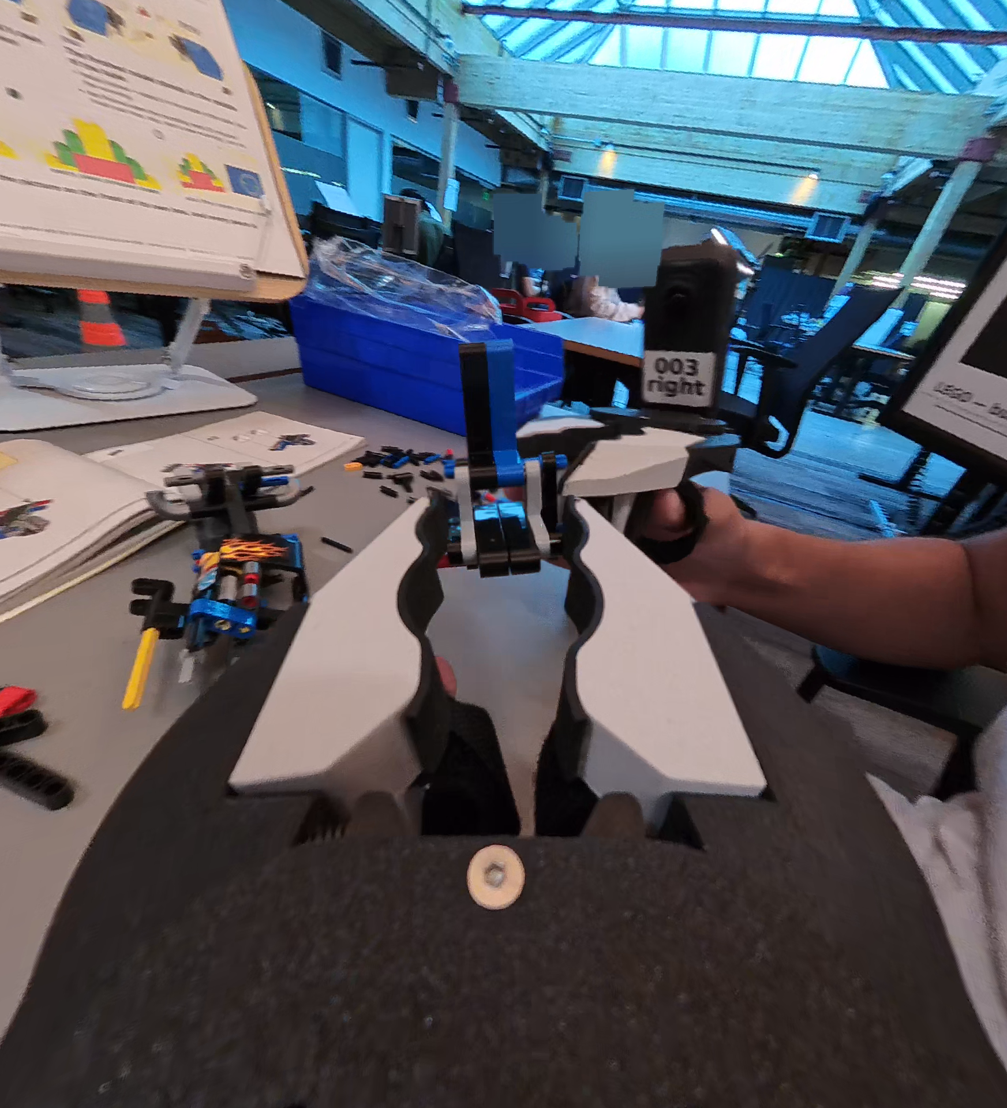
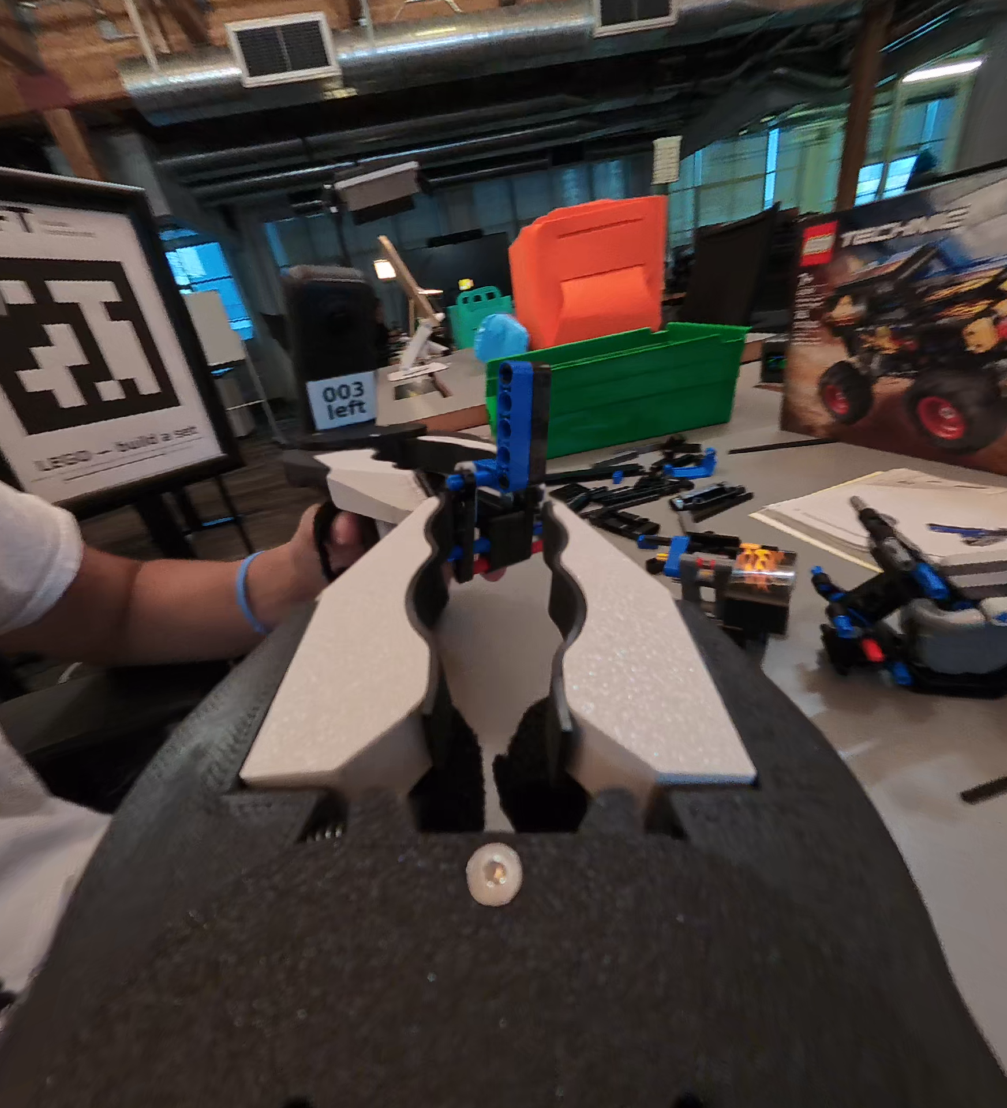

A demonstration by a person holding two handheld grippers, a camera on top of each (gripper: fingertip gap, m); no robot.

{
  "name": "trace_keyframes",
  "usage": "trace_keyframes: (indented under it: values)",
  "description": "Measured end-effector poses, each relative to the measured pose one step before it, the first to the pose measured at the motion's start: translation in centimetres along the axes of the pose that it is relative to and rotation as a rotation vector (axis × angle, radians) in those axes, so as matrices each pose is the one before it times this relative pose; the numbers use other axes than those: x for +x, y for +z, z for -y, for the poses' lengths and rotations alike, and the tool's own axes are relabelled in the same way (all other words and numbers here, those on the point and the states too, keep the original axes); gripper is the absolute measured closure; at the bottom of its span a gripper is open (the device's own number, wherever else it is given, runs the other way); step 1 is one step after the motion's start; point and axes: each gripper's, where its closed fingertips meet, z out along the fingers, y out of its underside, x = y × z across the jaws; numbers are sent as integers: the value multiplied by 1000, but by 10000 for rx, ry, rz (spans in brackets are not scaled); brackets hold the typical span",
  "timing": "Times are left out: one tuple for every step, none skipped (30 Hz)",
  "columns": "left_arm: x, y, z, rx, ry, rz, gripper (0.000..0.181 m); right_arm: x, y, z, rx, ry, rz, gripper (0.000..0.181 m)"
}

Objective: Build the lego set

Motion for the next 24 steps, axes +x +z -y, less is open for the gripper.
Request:
trace_keyframes:
  values:
    - [-334,-31,161,126,112,314,145,246,10,130,55,-175,-349,154]
    - [-326,7,70,52,115,302,145,170,14,64,32,-206,-312,156]
    - [-365,32,50,38,120,332,145,74,-7,-5,-19,-238,-244,159]
    - [-409,15,81,61,145,378,145,160,-16,-63,-68,-249,-287,160]
    - [-385,43,30,26,183,374,145,178,29,-143,-118,-245,-268,160]
    - [-243,77,-35,-19,209,299,145,69,5,-28,-67,-202,-185,159]
    - [-31,86,-41,-16,233,187,145,14,-56,182,25,-152,-155,158]
    - [24,82,-22,0,282,182,145,182,-88,146,22,-176,-261,159]
    - [28,75,-43,-17,291,180,145,88,-40,60,16,-209,-176,160]
    - [93,99,-84,-54,219,99,145,-43,-39,22,-20,-183,-79,160]
    - [184,115,-116,-72,132,1,145,-58,-24,13,-22,-157,-65,160]
    - [53,91,-49,-40,77,59,145,-151,18,26,15,-101,16,160]
    - [119,83,-40,-27,60,10,145,-102,43,-22,-17,-65,7,160]
    - [165,60,-25,-16,30,-23,145,-81,16,-12,-11,-60,10,162]
    - [206,44,42,25,35,-57,145,32,-13,-27,-22,-58,-51,166]
    - [233,50,-31,-23,65,-64,145,121,-57,30,17,-57,-95,167]
    - [45,35,-3,2,101,70,145,44,-91,123,68,-36,-43,173]
    - [-9,17,12,7,94,79,145,16,-29,-34,-12,-33,-18,174]
    - [-12,42,-66,-43,35,25,145,37,-1,-81,-42,18,-15,174]
    - [-53,-10,18,16,-26,11,145,42,4,-96,-62,55,21,175]
    - [-70,-2,-3,-2,13,44,145,57,60,-184,-122,117,23,175]
    - [-29,5,5,18,97,60,145,55,40,-100,-49,161,45,175]
    - [-17,-20,70,53,122,67,145,68,20,-124,-62,134,42,175]
    - [-21,-25,130,85,184,113,145,87,51,-208,-103,148,7,175]
